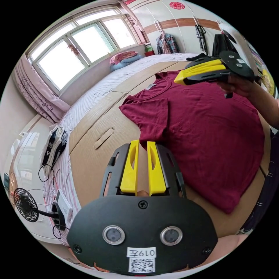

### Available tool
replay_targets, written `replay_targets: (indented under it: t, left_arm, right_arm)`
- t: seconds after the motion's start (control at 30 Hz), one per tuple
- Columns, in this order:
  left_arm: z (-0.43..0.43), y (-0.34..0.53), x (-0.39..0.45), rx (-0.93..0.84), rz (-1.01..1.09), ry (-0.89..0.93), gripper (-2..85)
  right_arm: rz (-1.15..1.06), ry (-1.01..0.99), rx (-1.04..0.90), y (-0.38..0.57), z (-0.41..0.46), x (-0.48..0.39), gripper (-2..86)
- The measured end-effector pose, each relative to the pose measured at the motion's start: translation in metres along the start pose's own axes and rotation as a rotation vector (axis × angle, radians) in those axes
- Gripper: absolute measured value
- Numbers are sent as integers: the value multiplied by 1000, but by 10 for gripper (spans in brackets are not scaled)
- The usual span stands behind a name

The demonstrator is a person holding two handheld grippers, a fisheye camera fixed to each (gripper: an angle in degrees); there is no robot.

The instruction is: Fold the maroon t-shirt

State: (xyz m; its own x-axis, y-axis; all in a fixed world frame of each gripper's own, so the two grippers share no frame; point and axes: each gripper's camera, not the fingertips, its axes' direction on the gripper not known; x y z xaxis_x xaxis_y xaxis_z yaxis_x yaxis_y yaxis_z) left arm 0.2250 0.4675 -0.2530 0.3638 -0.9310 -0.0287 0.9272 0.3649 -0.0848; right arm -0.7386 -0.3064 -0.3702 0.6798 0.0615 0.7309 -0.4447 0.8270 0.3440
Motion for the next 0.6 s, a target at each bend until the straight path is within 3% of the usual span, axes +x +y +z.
replay_targets:
  t: [0.17, 0.3, 0.6]
  left_arm:
    - [-6, 10, -24, 8, -154, -50, 9]
    - [2, 12, -60, 99, -402, 159, 8]
    - [35, 10, -63, 0, -405, 213, 7]
  right_arm:
    - [115, -141, -122, -45, 30, 59, 16]
    - [143, -264, -205, -70, 48, 82, 49]
    - [188, -332, -255, -118, 56, 129, 62]
